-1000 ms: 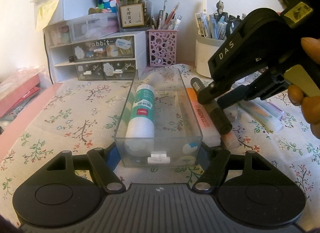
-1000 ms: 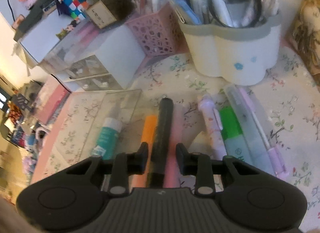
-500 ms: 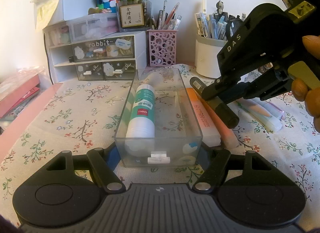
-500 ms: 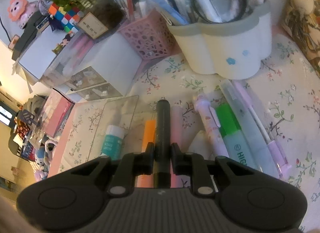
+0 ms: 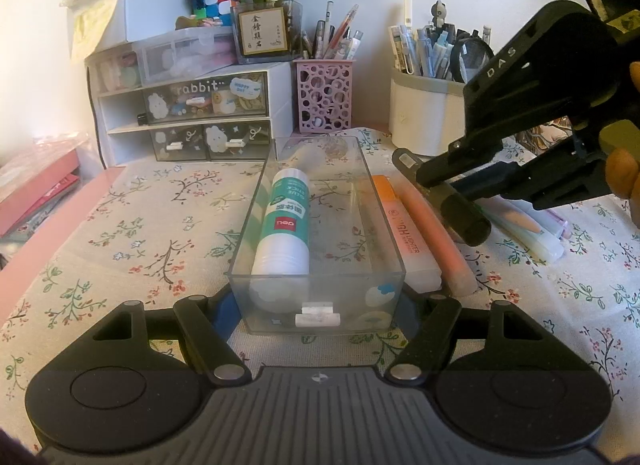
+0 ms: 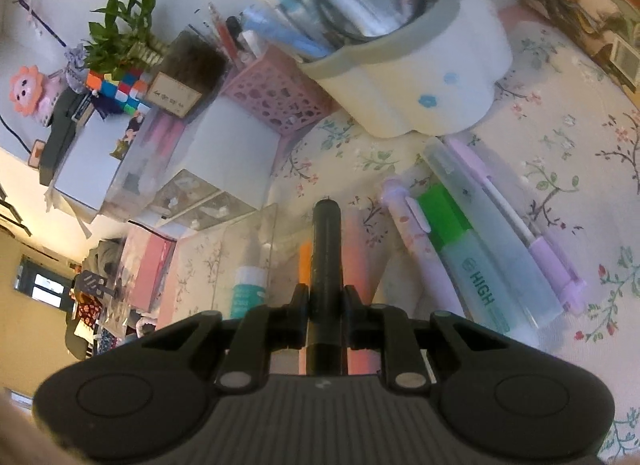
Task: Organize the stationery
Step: 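Lay the black marker in the box beside the glue stick, open right gripper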
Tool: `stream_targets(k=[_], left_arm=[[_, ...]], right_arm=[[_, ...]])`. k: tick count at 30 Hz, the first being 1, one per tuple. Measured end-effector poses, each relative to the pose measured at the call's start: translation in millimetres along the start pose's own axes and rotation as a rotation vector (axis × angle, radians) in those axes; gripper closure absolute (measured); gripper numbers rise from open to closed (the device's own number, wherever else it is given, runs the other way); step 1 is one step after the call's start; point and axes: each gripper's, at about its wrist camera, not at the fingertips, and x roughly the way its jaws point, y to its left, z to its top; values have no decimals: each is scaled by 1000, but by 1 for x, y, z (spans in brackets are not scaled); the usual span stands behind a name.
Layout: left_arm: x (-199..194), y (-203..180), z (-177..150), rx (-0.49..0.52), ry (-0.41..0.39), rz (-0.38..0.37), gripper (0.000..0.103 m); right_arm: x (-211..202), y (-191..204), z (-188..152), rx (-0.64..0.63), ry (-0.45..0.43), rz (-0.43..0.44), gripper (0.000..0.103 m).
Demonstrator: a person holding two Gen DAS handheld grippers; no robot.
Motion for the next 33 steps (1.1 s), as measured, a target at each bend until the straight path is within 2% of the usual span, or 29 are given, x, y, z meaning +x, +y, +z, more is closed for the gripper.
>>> stream_targets(k=[4, 11, 15, 21, 26, 30, 33], left_arm=[[0, 0, 0, 0, 0, 0, 31], [0, 0, 1, 4, -1, 1, 31], [0, -1, 1, 7, -1, 2, 31], [1, 0, 1, 11, 0, -1, 30], [1, 1, 1, 13, 0, -6, 30], [1, 1, 1, 14, 0, -7, 30], [1, 0, 1, 13, 0, -7, 31]], right_arm=[[-3, -3, -1, 26, -2, 1, 103], [-9, 33, -4, 11, 5, 105, 103], [8, 61, -9, -59, 36, 22, 103], [28, 80, -15, -106, 72, -82, 103], [32, 81, -19, -112, 118, -63, 103], [10, 70, -14, -118, 53, -5, 103], [-15, 41, -3, -52, -26, -17, 103]])
